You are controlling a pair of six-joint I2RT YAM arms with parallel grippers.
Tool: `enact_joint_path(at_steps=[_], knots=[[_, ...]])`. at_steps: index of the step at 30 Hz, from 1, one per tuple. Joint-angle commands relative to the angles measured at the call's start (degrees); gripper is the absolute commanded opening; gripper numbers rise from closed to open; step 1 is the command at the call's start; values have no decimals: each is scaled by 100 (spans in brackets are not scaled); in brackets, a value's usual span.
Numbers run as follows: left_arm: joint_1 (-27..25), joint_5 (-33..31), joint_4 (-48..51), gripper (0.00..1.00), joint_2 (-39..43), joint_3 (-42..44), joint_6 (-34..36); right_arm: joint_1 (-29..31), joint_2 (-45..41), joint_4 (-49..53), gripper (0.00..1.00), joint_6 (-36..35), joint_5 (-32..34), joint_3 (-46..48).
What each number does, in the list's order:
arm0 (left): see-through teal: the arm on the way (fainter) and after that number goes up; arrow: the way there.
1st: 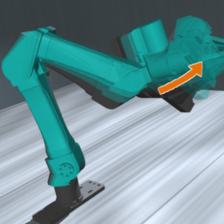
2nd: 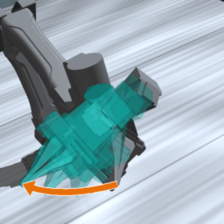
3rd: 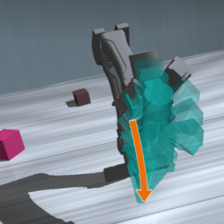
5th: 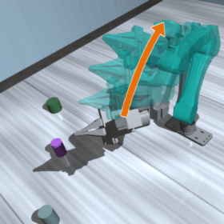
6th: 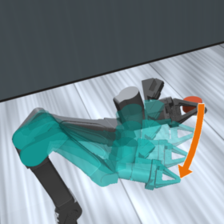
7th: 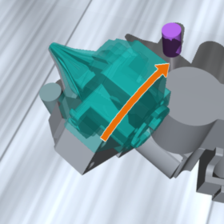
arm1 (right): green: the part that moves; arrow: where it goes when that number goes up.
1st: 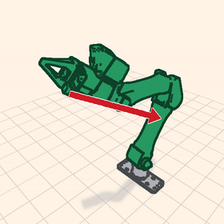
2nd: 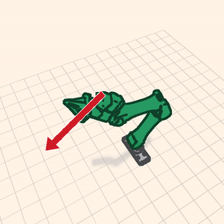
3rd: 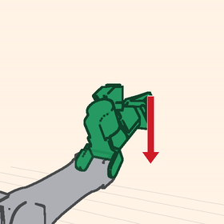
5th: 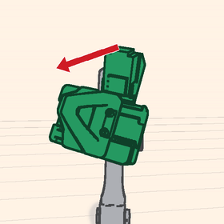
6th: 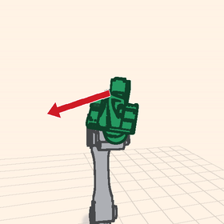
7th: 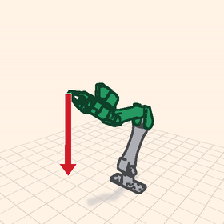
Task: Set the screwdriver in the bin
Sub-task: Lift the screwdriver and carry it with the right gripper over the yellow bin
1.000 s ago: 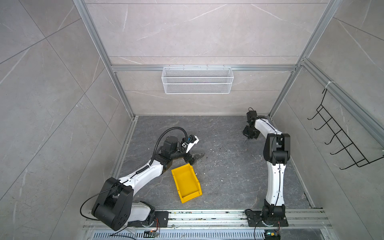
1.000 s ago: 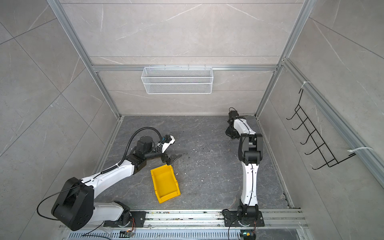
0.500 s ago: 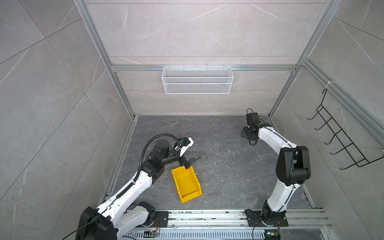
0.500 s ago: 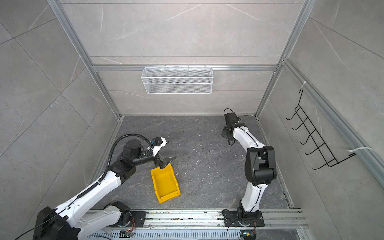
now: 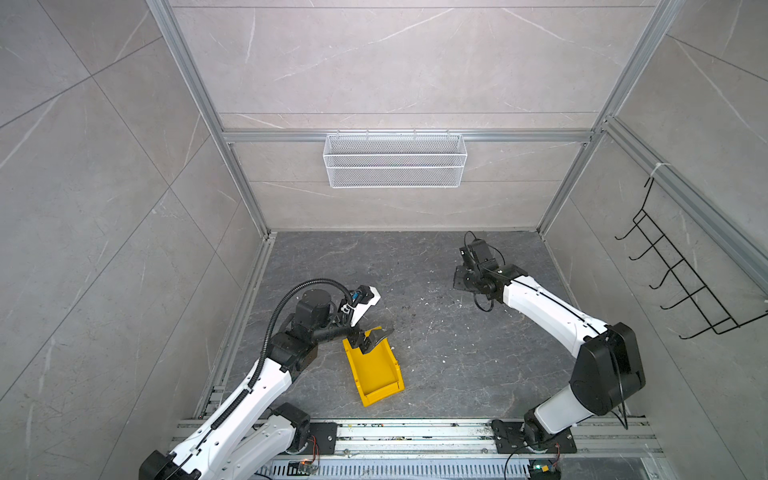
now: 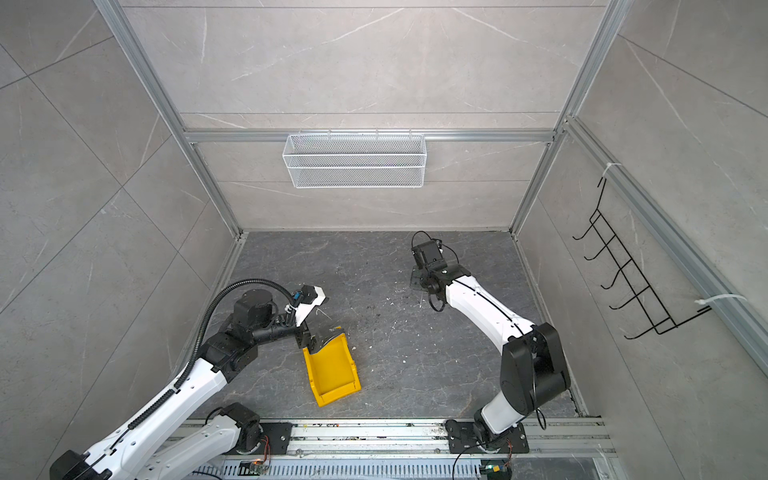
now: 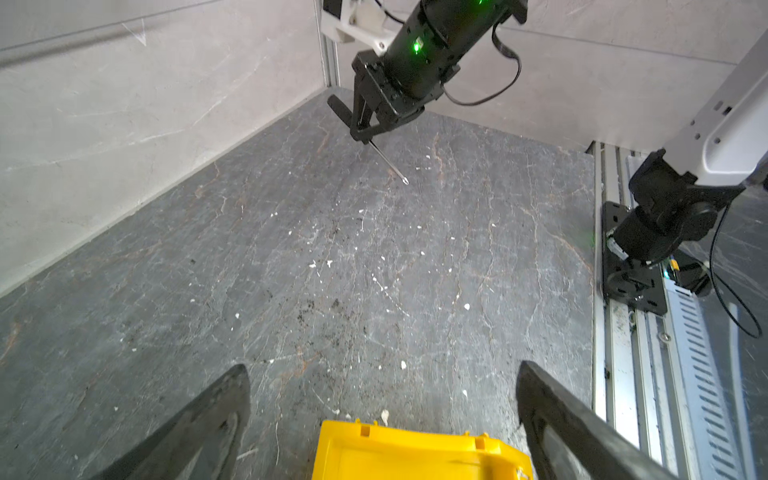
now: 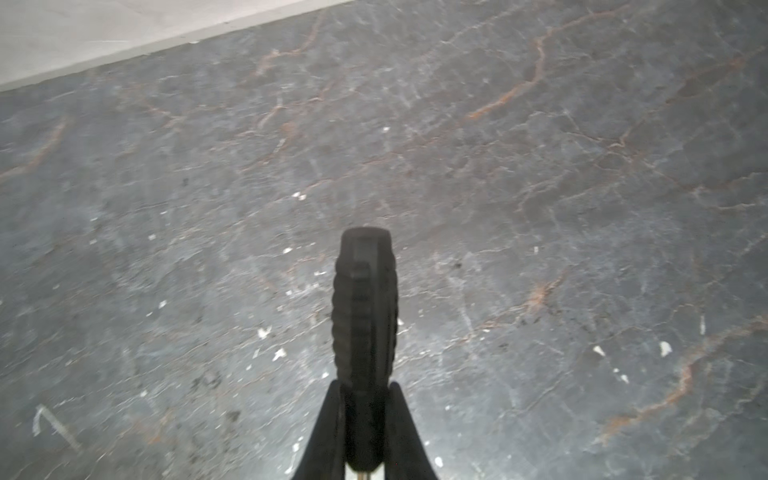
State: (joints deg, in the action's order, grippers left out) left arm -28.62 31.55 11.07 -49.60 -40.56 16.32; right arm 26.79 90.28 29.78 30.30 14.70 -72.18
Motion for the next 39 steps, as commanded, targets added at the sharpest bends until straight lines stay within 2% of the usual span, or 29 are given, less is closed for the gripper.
enact_joint_path(at_steps=[1,6,11,16,23,31,39], knots=[[-10,-52,715,100,277,-92,414,396,-244,72,0,252,273,82],[-12,-107,1374,100,461,-95,707,1129,-284,115,0,592,384,21],[4,-186,1531,100,791,147,724,1966,-159,4,0,834,538,-56],[2,-470,2110,100,1156,205,864,2762,6,-177,0,1031,788,-49],[4,-677,2574,100,1995,490,812,3764,413,-652,0,1437,556,-17],[4,-934,3294,99,2860,559,937,4137,992,-824,0,1801,-149,0],[-2,-1024,3581,99,3110,487,983,4209,1182,-865,0,1856,-466,72]])
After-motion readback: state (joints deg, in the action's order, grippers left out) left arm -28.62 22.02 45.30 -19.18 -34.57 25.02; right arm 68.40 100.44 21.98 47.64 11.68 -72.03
